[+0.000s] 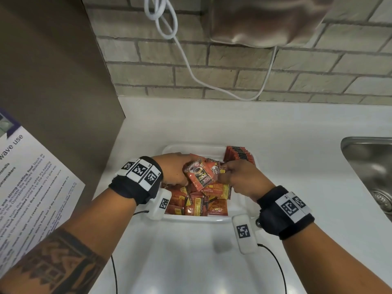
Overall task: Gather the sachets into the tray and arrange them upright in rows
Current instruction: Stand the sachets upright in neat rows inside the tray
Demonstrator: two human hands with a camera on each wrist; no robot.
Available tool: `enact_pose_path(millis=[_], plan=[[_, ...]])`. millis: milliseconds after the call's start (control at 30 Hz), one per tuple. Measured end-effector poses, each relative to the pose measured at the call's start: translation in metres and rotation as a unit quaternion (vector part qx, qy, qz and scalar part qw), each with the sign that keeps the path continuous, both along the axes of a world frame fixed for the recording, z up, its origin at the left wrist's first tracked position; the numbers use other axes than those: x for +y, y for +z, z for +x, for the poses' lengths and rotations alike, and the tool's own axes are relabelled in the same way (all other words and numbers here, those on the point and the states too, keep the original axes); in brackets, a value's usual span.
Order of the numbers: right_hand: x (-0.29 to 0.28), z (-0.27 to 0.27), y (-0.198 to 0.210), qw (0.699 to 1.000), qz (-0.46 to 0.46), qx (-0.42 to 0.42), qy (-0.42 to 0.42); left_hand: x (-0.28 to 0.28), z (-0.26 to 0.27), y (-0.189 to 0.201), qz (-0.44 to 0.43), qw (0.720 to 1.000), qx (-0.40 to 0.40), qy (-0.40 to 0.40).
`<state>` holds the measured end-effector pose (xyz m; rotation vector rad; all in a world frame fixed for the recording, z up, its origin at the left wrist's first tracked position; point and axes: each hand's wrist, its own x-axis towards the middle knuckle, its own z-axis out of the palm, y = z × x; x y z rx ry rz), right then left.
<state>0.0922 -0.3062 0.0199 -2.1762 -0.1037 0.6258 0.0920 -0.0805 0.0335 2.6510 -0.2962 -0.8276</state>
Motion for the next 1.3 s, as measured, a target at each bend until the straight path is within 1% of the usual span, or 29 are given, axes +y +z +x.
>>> enact_pose_path(millis=[133, 200, 233, 267, 300, 333, 367, 433, 467, 500, 533, 567, 633, 767, 833, 900, 967, 1133, 1233, 1300], plan=[[-0.012, 0.002, 0.007, 0.999, 0.020, -0.017, -0.018, -0.005, 0.000, 0.001, -0.006, 1.000, -0.007, -0.014], [-0.016, 0.003, 0.011, 0.999, 0.030, -0.018, -0.024, -0.006, 0.004, 0.002, -0.011, 0.999, -0.040, -0.001], [-0.018, 0.004, 0.013, 0.999, 0.042, -0.011, -0.028, -0.006, 0.007, 0.003, -0.016, 0.998, -0.064, 0.022], [-0.020, 0.004, 0.015, 0.998, 0.056, -0.004, -0.031, -0.007, 0.010, 0.005, -0.042, 0.994, -0.084, 0.062], [-0.022, 0.005, 0.017, 0.997, 0.067, 0.000, -0.030, -0.008, 0.012, 0.008, -0.090, 0.985, -0.092, 0.112], [-0.024, 0.006, 0.021, 0.997, 0.077, 0.000, -0.026, -0.010, 0.013, 0.012, -0.158, 0.970, -0.085, 0.165], [-0.026, 0.008, 0.024, 0.996, 0.090, 0.002, -0.024, -0.012, 0.014, 0.015, -0.237, 0.945, -0.059, 0.218], [-0.028, 0.011, 0.029, 0.991, 0.127, 0.013, -0.027, -0.020, 0.014, 0.023, -0.395, 0.868, 0.018, 0.299], [-0.028, 0.012, 0.032, 0.988, 0.148, 0.021, -0.034, -0.023, 0.013, 0.026, -0.454, 0.830, 0.054, 0.320], [-0.028, 0.014, 0.034, 0.984, 0.169, 0.029, -0.043, -0.026, 0.012, 0.027, -0.495, 0.801, 0.088, 0.325], [-0.028, 0.015, 0.036, 0.981, 0.184, 0.034, -0.049, -0.029, 0.012, 0.027, -0.524, 0.782, 0.118, 0.318], [-0.028, 0.016, 0.037, 0.979, 0.193, 0.036, -0.053, -0.033, 0.012, 0.026, -0.543, 0.768, 0.142, 0.307], [-0.026, 0.016, 0.037, 0.975, 0.211, 0.040, -0.058, -0.043, 0.012, 0.022, -0.564, 0.750, 0.162, 0.306], [-0.023, 0.016, 0.031, 0.958, 0.266, 0.047, -0.091, -0.057, 0.009, 0.011, -0.566, 0.728, 0.149, 0.358], [-0.020, 0.015, 0.027, 0.953, 0.283, 0.054, -0.099, -0.062, 0.007, 0.007, -0.578, 0.717, 0.142, 0.363], [-0.017, 0.014, 0.023, 0.951, 0.286, 0.062, -0.099, -0.066, 0.005, 0.005, -0.586, 0.712, 0.139, 0.360], [-0.014, 0.013, 0.020, 0.950, 0.290, 0.065, -0.098, -0.069, 0.003, 0.002, -0.591, 0.711, 0.132, 0.358], [-0.008, 0.012, 0.012, 0.965, 0.250, 0.041, -0.071, -0.067, -0.002, -0.004, -0.618, 0.712, 0.114, 0.312], [-0.007, 0.013, 0.013, 0.976, 0.203, 0.028, -0.072, -0.063, -0.004, -0.007, -0.615, 0.726, 0.105, 0.289], [-0.007, 0.012, 0.022, 0.984, 0.165, -0.008, -0.072, -0.060, -0.004, -0.008, -0.607, 0.735, 0.093, 0.287]])
